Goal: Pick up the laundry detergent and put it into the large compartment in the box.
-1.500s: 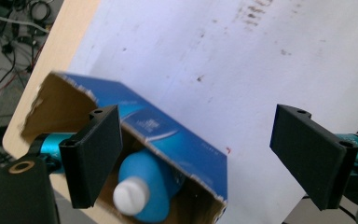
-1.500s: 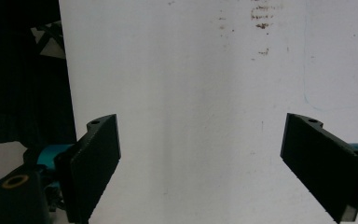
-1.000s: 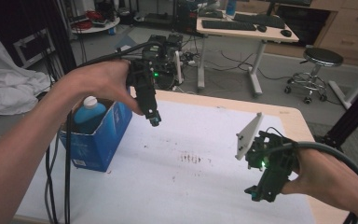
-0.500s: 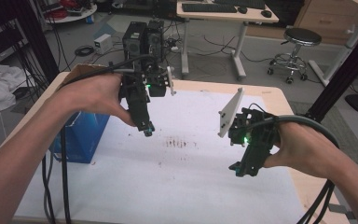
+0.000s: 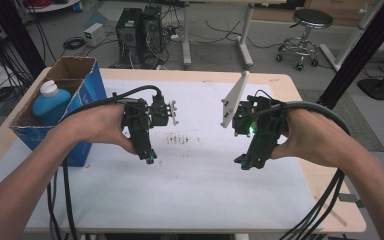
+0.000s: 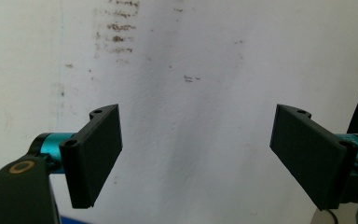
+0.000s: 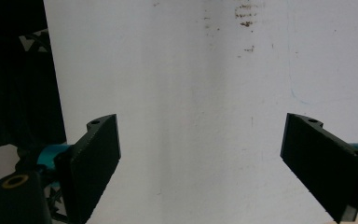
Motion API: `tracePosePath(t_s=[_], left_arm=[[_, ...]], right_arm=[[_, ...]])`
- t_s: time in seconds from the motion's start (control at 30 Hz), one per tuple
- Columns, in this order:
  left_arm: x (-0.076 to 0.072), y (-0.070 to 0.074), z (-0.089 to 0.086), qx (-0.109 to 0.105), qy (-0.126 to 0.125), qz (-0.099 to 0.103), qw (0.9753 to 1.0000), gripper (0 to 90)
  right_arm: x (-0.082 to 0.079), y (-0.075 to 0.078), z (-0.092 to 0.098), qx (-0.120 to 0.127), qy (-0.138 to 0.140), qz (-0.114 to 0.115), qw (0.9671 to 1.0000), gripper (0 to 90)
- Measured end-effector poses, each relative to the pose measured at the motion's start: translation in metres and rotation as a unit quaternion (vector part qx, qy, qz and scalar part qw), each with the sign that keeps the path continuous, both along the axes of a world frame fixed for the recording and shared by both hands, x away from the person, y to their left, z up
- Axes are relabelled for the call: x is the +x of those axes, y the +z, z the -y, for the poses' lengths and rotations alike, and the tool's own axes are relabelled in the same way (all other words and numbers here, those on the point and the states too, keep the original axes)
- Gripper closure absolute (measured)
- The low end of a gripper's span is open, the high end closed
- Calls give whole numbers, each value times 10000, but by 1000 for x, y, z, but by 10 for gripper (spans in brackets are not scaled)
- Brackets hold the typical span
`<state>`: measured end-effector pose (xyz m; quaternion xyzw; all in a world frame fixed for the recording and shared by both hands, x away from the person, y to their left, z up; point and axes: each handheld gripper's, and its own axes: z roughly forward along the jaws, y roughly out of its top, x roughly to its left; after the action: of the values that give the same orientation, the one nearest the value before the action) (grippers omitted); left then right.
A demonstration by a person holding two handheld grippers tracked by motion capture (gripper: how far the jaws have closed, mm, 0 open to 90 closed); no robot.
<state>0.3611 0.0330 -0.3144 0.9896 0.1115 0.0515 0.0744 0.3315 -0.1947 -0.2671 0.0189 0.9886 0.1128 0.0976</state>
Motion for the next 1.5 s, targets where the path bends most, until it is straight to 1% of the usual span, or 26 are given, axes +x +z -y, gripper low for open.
tracePosePath(t_s=[0.1,0.2,0.23,0.33,0.4,0.57,0.73,0.87,0.93,1.0,1.07,1.23,1.27,1.5], left_arm=[[-1,-3,2,24,-29,-30,10000,168],[-1,-2,3,14,-37,-41,10000,168],[-2,-1,2,-57,-25,-17,10000,168],[-2,1,1,-71,-20,-14,10000,168],[-4,2,-2,-79,-46,-8,10000,168],[-7,3,-5,-108,-12,10,9999,168],[-10,-2,-5,-65,-54,-58,9999,168],[-8,-5,-4,-15,-58,-107,9999,168],[-8,-5,-3,-27,-47,-121,9999,168],[-7,-5,-3,-35,-56,-126,9999,168],[-7,-4,-2,1,-76,-114,9999,168],[-8,-2,0,-59,-96,-91,9999,168],[-9,-1,0,-26,-124,-96,9999,168],[-10,0,-1,-16,-142,-97,9999,168]], right_arm=[[-1,0,0,-7,-9,7,10000,111],[-1,1,1,-8,-7,8,10000,111],[-2,1,1,2,-29,9,10000,111],[-2,1,1,-6,-39,15,10000,111],[-4,1,0,-1,-93,18,10000,111],[-6,4,-3,-16,-61,33,10000,111],[-9,5,-6,-9,-9,50,10000,111],[-7,3,-5,14,-30,42,10000,110],[-6,2,-4,28,-39,29,10000,111],[-6,2,-2,18,-44,39,10000,111],[-7,2,-2,27,-52,33,10000,111],[-9,3,-2,30,-46,37,10000,111],[-9,3,-2,26,-44,31,10000,111],[-9,3,-3,26,-22,18,10000,111]])
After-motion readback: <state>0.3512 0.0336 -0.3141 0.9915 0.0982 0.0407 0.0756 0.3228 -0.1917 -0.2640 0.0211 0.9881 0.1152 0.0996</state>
